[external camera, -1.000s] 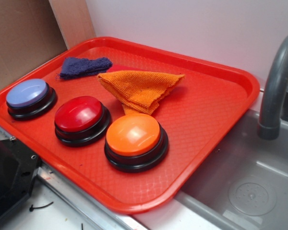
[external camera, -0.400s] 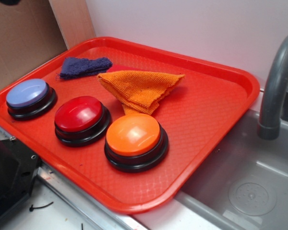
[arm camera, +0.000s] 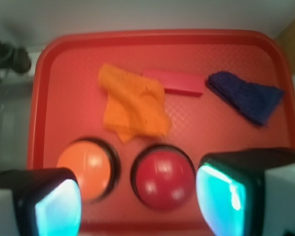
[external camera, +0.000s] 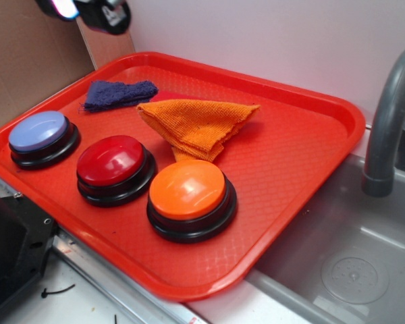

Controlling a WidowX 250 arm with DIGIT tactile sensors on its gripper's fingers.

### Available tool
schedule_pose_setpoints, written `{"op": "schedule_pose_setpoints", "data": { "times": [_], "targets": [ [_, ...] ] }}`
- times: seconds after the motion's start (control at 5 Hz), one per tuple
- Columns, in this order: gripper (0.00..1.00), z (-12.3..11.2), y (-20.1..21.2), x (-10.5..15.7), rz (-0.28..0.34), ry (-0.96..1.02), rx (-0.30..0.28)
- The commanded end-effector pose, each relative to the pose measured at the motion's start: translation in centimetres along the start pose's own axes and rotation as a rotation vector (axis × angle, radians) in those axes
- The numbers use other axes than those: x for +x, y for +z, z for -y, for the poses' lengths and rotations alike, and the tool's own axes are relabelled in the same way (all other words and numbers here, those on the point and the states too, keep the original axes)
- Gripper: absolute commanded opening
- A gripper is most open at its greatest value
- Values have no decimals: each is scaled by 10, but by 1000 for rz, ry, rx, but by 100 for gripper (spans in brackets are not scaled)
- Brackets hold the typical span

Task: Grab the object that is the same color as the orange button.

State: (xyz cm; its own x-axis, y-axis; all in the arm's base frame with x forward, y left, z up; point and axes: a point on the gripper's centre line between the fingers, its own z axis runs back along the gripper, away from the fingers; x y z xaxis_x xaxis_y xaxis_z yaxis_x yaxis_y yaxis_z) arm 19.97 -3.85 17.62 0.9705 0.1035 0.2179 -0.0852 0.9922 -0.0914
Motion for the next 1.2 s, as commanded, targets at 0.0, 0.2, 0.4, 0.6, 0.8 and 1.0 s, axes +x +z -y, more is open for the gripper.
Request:
{"op": "schedule_pose_setpoints", "data": {
  "times": [0.0,0.2,0.4,0.6,0.8,1.0],
  "targets": [
    [100,0,-64,27,-60,58,33],
    [100,-3,-98,31,-122,63,55],
    [100,-6,-123,30,-178,72,100],
    [100,-13,-143,25,-232,88,126],
    [4,-11,-159,24,-261,55,141],
    [0,-8,-166,21,-282,39,153]
  ]
}}
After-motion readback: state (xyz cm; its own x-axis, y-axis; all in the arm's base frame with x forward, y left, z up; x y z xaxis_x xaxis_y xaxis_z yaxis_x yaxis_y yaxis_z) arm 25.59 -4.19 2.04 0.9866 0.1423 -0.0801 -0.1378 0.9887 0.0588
